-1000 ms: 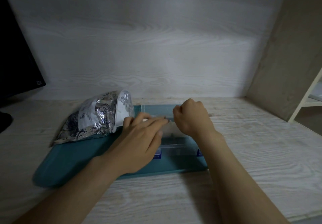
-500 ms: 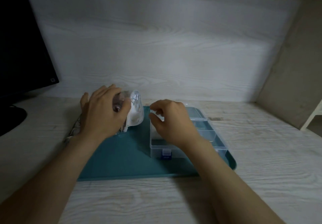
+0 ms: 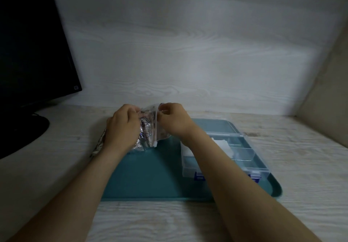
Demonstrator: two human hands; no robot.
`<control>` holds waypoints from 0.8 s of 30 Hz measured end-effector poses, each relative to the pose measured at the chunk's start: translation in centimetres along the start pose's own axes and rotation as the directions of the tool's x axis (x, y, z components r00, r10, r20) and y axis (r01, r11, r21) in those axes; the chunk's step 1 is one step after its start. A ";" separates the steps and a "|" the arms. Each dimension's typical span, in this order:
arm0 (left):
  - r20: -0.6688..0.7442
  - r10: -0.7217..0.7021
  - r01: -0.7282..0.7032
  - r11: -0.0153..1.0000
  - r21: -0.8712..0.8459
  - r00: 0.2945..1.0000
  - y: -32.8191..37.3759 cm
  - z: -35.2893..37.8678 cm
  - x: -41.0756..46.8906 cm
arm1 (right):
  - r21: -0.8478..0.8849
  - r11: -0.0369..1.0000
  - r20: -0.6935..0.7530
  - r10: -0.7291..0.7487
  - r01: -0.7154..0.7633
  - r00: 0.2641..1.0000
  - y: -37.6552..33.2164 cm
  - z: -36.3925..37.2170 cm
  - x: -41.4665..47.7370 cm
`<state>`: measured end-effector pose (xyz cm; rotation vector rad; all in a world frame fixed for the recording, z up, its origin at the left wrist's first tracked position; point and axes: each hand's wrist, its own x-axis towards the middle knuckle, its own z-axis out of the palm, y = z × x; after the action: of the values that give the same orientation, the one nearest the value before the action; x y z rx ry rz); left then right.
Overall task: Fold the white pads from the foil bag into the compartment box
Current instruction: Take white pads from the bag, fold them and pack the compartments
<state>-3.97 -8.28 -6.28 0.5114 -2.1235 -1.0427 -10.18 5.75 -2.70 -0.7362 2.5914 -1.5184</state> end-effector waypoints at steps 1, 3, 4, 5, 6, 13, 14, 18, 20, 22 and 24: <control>0.004 -0.008 0.008 1.000 -0.009 1.000 -0.1 0.1 0.1 | 0.020 1.000 0.021 -0.008 0.008 1.000 0.1 0.3 0.2; 0.017 -0.024 0.025 0.999 -0.023 1.000 -0.2 0.2 0.2 | 0.053 0.998 0.049 -0.032 0.029 0.998 0.3 0.6 0.6; 0.024 -0.034 0.034 0.999 -0.028 0.999 -0.3 0.2 0.3 | 0.067 0.997 0.054 -0.038 0.035 0.998 0.3 0.7 0.6; 0.031 -0.043 0.044 0.999 -0.032 0.999 -0.4 0.2 0.5 | 0.073 0.997 0.052 -0.043 0.040 0.998 0.4 0.8 0.7; 0.040 -0.052 0.053 0.998 -0.041 0.998 -0.6 0.2 0.6 | 0.073 0.996 0.043 -0.052 0.049 0.998 0.4 0.9 0.9; 0.078 -0.029 0.033 0.998 -0.055 0.997 -0.5 0.3 0.4 | -0.212 0.973 -0.061 -0.108 0.093 0.992 0.2 1.2 1.2; 0.072 -0.029 0.034 0.998 -0.062 0.997 -0.6 0.4 0.3 | -0.242 0.965 -0.073 -0.120 0.099 0.990 0.0 1.0 1.0; 0.022 -0.003 0.005 0.998 -0.069 1.000 -0.5 0.5 0.0 | -0.363 0.915 -0.088 -0.222 0.176 0.971 -0.8 0.6 0.2; 0.004 0.001 -0.001 0.997 -0.073 1.000 -0.5 0.5 -0.1 | -0.346 0.918 -0.103 -0.243 0.194 0.965 -0.6 0.5 0.0; -0.005 0.006 -0.006 0.997 -0.074 1.000 -0.4 0.4 -0.2 | -0.307 0.931 -0.066 -0.226 0.196 0.972 -0.1 -0.1 -0.2; -0.006 0.014 -0.014 0.997 -0.072 1.000 -0.3 0.4 -0.4 | -0.270 0.940 0.029 -0.207 0.207 0.978 0.4 -0.6 -0.4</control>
<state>-3.99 -8.06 -6.82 0.4637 -2.0733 -1.1042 -10.13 6.57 -2.79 -1.0647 2.8339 -1.2138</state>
